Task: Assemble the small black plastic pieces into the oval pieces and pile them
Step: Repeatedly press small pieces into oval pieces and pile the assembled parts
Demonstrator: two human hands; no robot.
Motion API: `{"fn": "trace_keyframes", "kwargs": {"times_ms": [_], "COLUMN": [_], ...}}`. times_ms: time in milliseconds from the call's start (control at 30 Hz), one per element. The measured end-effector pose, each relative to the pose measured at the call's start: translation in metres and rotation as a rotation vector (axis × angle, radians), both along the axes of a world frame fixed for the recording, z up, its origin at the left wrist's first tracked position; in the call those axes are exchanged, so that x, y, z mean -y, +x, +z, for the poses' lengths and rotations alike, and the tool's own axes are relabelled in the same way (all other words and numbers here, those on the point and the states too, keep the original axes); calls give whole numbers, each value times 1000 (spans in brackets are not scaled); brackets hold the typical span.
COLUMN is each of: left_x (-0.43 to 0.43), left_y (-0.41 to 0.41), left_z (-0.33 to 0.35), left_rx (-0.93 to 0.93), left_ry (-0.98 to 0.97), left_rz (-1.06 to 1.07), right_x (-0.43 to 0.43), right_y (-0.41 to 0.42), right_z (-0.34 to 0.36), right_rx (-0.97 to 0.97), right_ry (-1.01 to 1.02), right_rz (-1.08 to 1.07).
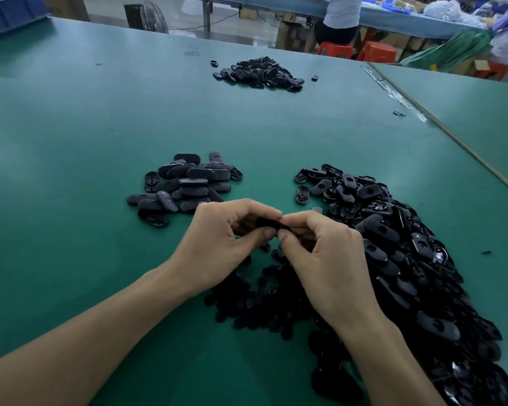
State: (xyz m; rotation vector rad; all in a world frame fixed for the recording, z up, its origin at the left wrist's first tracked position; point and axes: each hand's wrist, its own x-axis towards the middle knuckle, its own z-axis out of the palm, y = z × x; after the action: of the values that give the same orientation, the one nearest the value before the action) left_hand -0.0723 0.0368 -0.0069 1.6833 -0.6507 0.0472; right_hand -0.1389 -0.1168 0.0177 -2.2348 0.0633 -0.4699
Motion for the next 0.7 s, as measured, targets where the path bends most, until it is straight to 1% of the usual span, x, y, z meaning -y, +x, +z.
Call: {"fn": "trace_keyframes", "kwargs": {"times_ms": [167, 500, 700], "left_x": [0, 1, 1], "left_y": [-2, -4, -3], "left_z": [1, 3, 3], "left_rx": [12, 69, 169], "left_ry": [-5, 48, 59], "left_rz": [18, 69, 110], "right_x": [0, 0, -1], "right_y": [1, 1, 1], "right_z": [-1, -1, -4], "right_rx": [17, 23, 32], "right_ry": [-35, -31, -32], "right_rz": [-3, 13, 20]}}
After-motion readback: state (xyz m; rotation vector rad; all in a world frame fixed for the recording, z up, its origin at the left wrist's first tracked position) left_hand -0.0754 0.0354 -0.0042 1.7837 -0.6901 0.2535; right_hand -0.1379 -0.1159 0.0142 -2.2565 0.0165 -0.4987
